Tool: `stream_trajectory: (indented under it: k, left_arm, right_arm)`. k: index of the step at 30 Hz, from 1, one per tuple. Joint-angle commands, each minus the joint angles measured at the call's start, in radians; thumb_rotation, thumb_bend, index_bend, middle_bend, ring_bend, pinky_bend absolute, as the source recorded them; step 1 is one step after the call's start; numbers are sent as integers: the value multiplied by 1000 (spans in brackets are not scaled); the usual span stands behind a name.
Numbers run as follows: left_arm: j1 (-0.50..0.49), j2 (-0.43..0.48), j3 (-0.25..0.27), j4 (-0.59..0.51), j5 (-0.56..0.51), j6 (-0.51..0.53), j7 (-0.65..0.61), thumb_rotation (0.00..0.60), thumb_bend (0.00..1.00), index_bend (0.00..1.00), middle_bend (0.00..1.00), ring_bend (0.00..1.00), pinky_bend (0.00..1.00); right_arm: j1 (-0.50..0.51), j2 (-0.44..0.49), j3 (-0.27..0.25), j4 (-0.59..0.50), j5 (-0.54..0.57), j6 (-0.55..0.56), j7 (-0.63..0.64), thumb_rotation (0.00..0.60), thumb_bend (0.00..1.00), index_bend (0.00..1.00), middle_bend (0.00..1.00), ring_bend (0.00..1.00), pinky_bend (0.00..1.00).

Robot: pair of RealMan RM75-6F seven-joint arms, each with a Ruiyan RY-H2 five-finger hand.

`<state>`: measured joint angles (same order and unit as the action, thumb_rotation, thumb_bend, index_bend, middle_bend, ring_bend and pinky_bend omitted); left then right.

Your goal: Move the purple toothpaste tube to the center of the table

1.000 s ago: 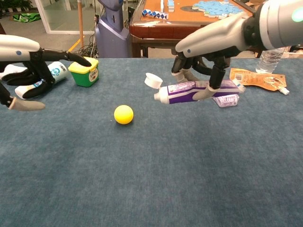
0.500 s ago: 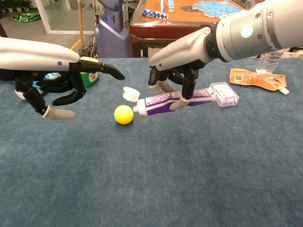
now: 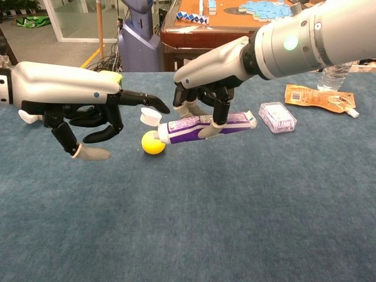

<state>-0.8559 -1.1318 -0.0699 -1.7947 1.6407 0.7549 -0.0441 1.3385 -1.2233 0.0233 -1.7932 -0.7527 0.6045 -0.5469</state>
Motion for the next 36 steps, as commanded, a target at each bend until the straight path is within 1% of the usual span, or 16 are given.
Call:
stream_trajectory:
  k: [1,10,18,36]
  left_arm:
    - [0,-3,7,8,-6,4,-1,600,326,0,756,833,823]
    - [22,2,36,36,-22,38,-26,600,326,0,756,833,823]
    - [37,7,55,42,-25,61,-43,600,326,0,755,831,823]
    - [40,-9,64,49,-29,86,-37,600,326,0,748,828,823]
  right_arm:
    - [0,-1,-3,4,-13,4,11,600,971,924,815,720,461]
    - [-10,0,-12,14,-41,21,43,600,994,936,825,731,461]
    - [-22,8,-6,9,-66,40,69,600,997,944,831,741,461]
    - [-54,-10,31,22,-104,92,119,600,997,952,836,759,461]
